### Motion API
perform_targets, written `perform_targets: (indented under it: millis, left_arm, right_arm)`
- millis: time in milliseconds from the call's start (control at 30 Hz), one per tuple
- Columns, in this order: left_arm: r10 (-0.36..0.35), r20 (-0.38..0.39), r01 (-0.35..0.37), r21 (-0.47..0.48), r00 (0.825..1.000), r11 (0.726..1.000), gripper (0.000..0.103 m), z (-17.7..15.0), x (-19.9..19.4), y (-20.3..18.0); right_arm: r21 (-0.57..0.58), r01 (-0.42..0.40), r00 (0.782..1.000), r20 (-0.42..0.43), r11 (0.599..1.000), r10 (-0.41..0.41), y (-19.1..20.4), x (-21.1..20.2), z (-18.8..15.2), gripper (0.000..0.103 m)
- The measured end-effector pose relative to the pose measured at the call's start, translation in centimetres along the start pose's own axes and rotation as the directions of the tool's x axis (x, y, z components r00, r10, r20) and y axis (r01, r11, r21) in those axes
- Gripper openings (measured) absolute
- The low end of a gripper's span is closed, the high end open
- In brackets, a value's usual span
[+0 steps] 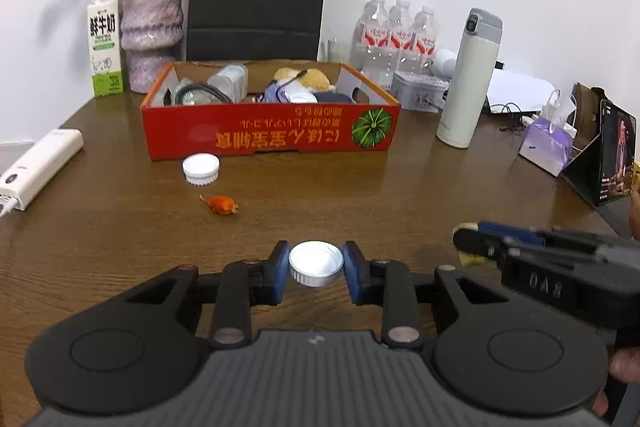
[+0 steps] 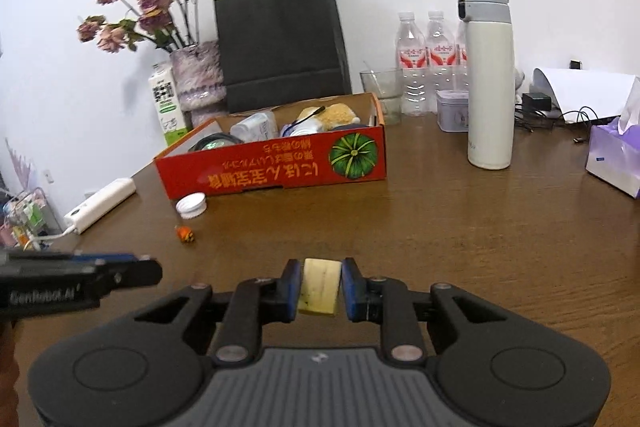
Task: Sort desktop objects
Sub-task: 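Carry the cap with the left tool while the right tool carries the yellow block over the box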
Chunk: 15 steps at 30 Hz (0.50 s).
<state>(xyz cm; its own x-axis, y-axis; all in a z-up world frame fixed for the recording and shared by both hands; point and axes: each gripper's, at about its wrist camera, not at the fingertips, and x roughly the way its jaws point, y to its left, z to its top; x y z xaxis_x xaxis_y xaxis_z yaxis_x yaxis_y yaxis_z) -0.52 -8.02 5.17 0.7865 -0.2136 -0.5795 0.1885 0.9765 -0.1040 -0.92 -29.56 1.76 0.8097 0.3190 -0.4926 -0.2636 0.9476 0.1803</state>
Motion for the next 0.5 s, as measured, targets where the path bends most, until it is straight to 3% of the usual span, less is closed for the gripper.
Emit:
perform_targets:
  millis: [167,333,500]
  left_arm:
    - [-0.076,0.006,0.076,-0.106,0.997,0.991,0.029,1.6,-1.3,1.1]
    - [-0.146,0.091,0.159,-0.153,0.985,0.975,0.029,5.3,-3.3,4.0]
    - [-0.123,0.118,0.137,-0.114,0.985,0.984,0.029,10.0,-1.7,6.8]
  right_arm:
    - [0.039,-0.066,0.998,0.016,0.997,0.065,-0.8,-1.6,0.2,0.021]
    - [0.092,-0.152,0.987,0.059,0.984,0.147,-1.7,-2.6,2.3,0.021]
    - [0.125,-0.181,0.982,0.074,0.975,0.173,-1.7,-0.7,5.4,0.021]
